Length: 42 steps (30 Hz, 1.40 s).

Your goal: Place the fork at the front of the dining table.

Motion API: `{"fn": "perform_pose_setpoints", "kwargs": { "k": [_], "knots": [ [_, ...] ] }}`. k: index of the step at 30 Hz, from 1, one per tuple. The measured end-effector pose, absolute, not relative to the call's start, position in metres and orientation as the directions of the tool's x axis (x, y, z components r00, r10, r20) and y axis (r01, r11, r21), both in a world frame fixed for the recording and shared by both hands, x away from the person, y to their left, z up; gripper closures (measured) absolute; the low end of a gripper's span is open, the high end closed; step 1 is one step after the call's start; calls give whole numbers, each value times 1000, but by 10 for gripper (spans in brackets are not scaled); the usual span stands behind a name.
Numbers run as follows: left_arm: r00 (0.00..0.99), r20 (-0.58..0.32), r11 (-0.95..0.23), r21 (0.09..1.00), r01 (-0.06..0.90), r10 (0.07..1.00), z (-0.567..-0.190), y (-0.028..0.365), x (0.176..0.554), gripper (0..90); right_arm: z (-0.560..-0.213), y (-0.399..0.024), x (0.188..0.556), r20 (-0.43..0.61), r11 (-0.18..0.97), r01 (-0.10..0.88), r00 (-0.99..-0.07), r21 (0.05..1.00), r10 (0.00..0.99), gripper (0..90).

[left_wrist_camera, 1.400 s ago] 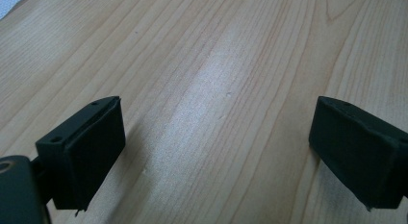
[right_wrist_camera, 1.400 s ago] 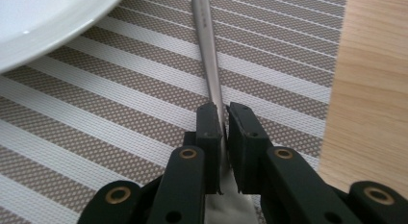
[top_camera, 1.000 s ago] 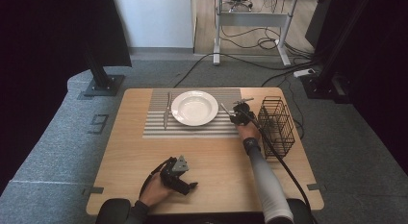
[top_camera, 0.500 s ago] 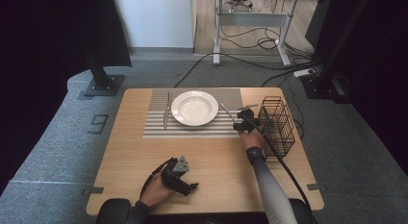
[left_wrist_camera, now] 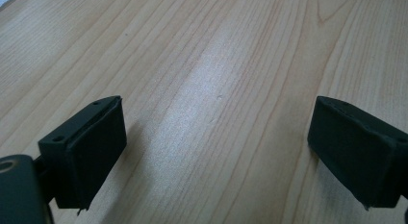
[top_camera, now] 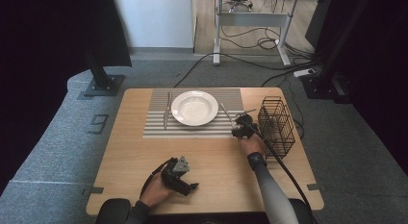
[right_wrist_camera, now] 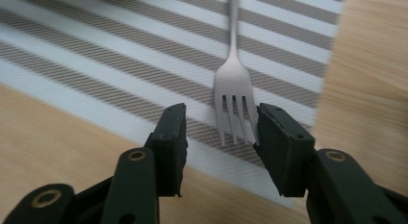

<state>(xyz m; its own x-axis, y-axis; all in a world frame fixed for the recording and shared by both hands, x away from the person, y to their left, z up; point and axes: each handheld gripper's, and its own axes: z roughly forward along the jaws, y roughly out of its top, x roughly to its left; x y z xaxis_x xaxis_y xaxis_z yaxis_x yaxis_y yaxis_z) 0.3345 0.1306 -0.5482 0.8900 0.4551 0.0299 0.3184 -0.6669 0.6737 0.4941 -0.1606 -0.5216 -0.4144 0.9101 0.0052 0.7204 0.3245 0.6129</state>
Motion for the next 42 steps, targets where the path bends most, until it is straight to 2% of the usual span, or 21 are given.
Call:
{"fn": "perform_pose_setpoints", "kwargs": {
  "k": [4,7,10,15,25,36,42],
  "knots": [
    [890,28,-667,673,320,455,-548,131,335,61,-522,-147,488,37,373,683,-505,628,862,529],
    [890,30,-667,674,319,456,-548,131,334,60,-518,-143,483,21,399,657,-534,640,845,507],
    [890,27,-666,674,320,456,-548,131,335,61,-512,-146,480,-16,418,643,-533,641,846,513],
    [888,23,-662,675,324,459,-548,130,335,62,-503,-152,474,-21,430,634,-547,643,837,598],
    [888,22,-662,675,326,459,-548,130,335,61,-515,-148,478,-23,455,631,-570,629,821,714],
    [888,20,-662,674,328,460,-549,130,335,61,-520,-137,484,16,441,620,-590,649,807,730],
    [888,21,-662,675,327,459,-549,130,335,61,-519,-133,489,2,441,616,-584,653,812,729]
  ]
}}
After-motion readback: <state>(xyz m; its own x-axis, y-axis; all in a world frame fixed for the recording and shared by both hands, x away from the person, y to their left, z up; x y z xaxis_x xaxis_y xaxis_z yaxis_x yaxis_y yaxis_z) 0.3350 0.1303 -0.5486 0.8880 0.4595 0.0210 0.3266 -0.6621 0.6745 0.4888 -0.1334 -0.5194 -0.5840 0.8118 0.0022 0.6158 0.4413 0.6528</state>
